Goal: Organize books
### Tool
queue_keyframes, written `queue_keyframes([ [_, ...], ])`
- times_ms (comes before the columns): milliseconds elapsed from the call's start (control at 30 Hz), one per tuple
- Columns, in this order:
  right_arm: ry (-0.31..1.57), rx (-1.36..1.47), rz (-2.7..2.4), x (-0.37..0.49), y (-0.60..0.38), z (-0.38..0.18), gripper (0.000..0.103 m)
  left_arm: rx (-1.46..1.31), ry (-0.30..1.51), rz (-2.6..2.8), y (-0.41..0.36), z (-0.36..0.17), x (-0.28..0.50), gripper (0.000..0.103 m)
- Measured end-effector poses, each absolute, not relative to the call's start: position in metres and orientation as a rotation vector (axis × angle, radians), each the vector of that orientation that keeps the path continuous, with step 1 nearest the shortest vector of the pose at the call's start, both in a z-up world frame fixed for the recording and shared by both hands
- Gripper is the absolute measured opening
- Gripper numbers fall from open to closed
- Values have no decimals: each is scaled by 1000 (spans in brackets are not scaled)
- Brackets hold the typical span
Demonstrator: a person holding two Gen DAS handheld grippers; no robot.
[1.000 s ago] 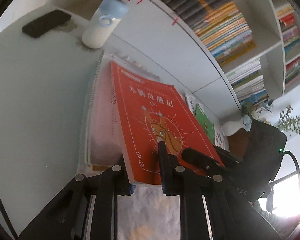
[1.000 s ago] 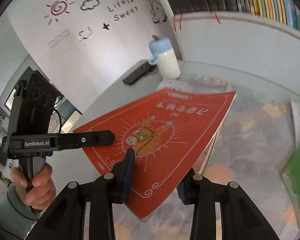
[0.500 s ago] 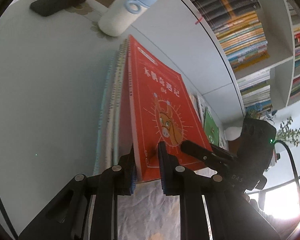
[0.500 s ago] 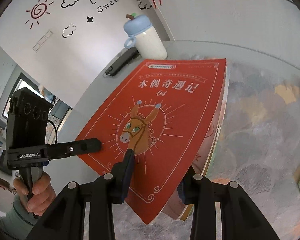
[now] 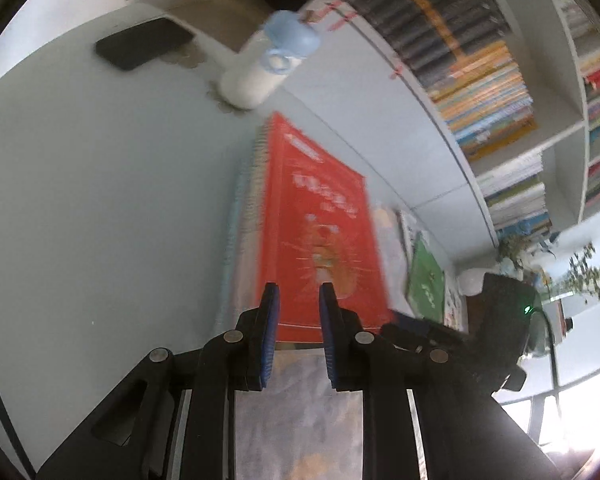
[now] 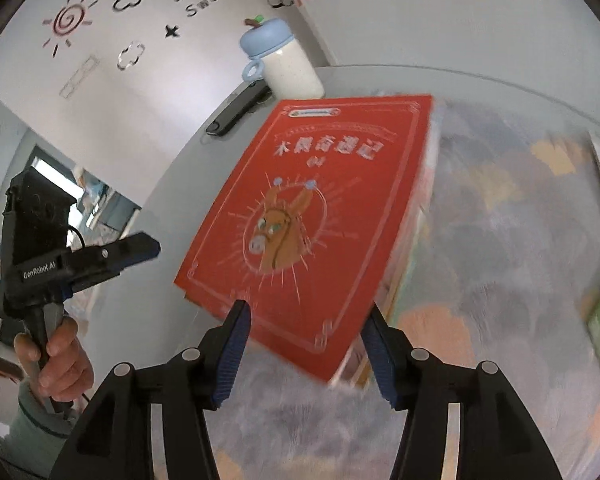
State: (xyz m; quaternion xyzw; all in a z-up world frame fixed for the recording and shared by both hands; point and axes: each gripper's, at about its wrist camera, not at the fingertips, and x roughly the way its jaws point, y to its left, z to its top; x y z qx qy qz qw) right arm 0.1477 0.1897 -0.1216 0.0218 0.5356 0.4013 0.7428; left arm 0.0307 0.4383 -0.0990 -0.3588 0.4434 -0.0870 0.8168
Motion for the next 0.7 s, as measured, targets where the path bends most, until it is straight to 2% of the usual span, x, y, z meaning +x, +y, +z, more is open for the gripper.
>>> queue_keyframes([
  [133,1150,87,844,132,156,-113,54,-715,957,-273,400,-84,48,17],
  [367,1150,197,657,115,47,-121,54,-569,1062,-476,281,-79,102,18],
  [467,1142,282,559,113,-12,-127,54,-509,1091,-542,228,-76,128,26],
  [700,1087,419,366,115,-121,-127,54,-407,1167,-593,143,-87,187,27],
])
